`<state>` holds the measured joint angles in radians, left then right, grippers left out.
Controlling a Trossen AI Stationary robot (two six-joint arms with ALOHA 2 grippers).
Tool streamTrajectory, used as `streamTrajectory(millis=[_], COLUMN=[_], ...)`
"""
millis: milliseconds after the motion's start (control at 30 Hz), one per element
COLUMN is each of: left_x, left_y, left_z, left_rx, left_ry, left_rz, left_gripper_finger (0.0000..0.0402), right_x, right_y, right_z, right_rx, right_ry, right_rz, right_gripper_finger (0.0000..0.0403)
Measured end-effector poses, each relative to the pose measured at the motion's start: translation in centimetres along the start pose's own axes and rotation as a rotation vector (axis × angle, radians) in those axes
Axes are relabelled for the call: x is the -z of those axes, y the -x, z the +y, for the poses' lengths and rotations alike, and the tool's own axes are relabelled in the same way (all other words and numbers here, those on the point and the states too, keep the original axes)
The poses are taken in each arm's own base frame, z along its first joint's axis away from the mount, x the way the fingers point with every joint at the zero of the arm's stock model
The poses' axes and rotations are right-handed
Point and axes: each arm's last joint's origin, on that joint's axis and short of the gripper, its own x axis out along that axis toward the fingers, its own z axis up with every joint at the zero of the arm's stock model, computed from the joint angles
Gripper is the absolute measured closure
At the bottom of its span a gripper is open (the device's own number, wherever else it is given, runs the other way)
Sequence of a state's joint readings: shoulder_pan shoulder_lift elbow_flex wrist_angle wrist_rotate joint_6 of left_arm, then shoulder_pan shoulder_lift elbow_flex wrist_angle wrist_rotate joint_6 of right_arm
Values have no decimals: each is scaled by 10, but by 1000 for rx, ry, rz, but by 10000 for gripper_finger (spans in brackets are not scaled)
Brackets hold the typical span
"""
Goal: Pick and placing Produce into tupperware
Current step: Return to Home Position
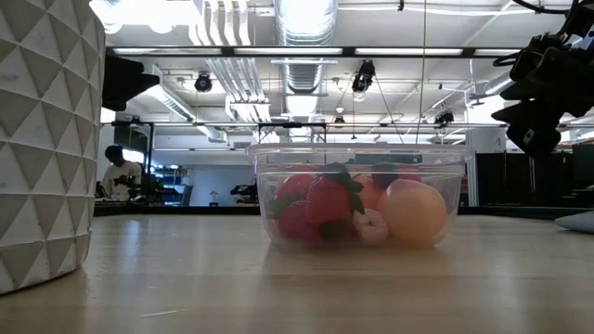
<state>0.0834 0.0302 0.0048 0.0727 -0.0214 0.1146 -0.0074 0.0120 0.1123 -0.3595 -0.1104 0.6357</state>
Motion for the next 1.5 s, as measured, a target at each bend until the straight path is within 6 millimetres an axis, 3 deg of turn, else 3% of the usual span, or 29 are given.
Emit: streamTrajectory(millis=[900, 1000, 1233, 1400, 1500], left_x=[1, 1, 1, 1, 1], left_y=[-1, -1, -1, -1, -1], left_z=[0, 0, 0, 0, 0], left_rx=[-1, 0, 2, 2, 3], left_ry=[2, 2, 2, 2, 2], left_rz=[18, 19, 19, 19, 21], left_gripper_finger=[149, 149, 149, 149, 149], right_x=[0, -1, -14, -23, -23], right_y=[0, 0, 1, 4, 4], right_z=[0, -2, 8, 15, 15], right_rx=[9, 56, 17, -15, -22], right_ry=[5, 100, 533, 630, 580], right_rz=[-7, -33, -188, -306, -307], right_gripper_finger=[277, 277, 277, 277, 277])
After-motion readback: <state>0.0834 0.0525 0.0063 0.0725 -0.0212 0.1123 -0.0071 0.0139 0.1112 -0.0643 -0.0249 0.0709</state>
